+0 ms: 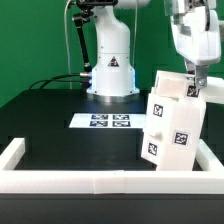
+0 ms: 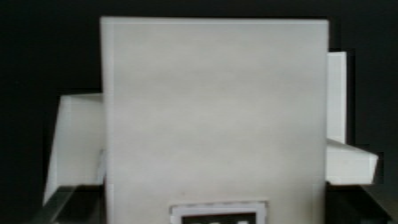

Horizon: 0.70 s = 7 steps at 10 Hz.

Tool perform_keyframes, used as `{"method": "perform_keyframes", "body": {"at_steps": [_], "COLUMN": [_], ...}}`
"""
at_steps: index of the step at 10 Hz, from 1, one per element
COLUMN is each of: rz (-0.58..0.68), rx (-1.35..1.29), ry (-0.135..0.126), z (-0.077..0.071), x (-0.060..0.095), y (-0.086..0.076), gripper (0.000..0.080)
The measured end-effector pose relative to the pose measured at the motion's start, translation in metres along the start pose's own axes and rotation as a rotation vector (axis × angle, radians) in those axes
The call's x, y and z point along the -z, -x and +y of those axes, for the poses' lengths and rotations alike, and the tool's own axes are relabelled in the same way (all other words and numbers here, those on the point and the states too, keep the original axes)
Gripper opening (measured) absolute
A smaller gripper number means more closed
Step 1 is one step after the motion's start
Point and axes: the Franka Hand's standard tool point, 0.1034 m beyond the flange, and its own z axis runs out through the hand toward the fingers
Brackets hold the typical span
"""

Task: Assemble cabinet

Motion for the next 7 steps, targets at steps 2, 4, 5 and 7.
{"method": "perform_keyframes", "body": {"at_steps": [2,4,5,7], "rz": [-0.015,-0.037,-0.040,-0.040], "rx": [-0.109,-0.182,-0.166,-0.136], "ry": [-0.009,-0.011,-0.010,-0.010], "z": [0.0012,-0.0002,0.0001,0.0013], "x": [0.0003,0.0012,0.0013,0.0009], "y": [0.0002,-0.0008,-0.0022,-0.0030], "gripper": [0.0560,0.0560,0.0560,0.0566]}}
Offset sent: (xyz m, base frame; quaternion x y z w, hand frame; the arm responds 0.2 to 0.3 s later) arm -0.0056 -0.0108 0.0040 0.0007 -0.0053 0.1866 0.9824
